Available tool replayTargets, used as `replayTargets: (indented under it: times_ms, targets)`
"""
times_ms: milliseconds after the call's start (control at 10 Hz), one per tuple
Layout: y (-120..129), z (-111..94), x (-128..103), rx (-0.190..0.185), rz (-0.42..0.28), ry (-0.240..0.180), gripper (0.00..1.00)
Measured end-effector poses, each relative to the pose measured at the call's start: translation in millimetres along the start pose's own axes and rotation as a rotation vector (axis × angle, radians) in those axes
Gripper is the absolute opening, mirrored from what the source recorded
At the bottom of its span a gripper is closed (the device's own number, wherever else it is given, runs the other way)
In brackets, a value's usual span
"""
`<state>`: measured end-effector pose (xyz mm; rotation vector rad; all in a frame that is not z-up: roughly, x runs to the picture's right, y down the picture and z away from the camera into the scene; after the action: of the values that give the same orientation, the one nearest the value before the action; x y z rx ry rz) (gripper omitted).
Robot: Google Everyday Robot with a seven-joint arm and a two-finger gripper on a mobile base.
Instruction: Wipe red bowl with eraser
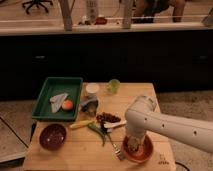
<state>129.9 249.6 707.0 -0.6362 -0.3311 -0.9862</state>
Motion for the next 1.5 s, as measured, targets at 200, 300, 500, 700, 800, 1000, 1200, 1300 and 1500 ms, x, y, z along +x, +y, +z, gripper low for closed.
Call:
replayTargets:
  times_ms: [200, 300, 500, 700, 800, 1000, 1200, 1300, 1500]
  targets:
    - [-6.4, 2.2, -28.6, -0.006, -0.087, -0.014, 0.00]
    - [-0.2, 4.3, -39.8, -0.016, -0.117, -0.022, 0.00]
    - [20.9, 8.1, -50.4, -0.035, -0.125, -0.035, 0.00]
    - [45.0, 11.8, -41.5, -0.052, -0.097, -0.035, 0.00]
    - [63.3, 13.5, -30.8, -0.065, -0.061, -0.032, 0.00]
    - [83.9, 14.3, -5.3, -0.074, 0.010, -0.017, 0.00]
    - [79.6, 12.0, 24.9, -0.071, 0.059, 0.006, 0.00]
    - [71.2, 11.6, 34.9, -0.074, 0.058, 0.016, 0.00]
    - [47.3, 11.5, 33.8, -0.076, 0.031, 0.021, 0.00]
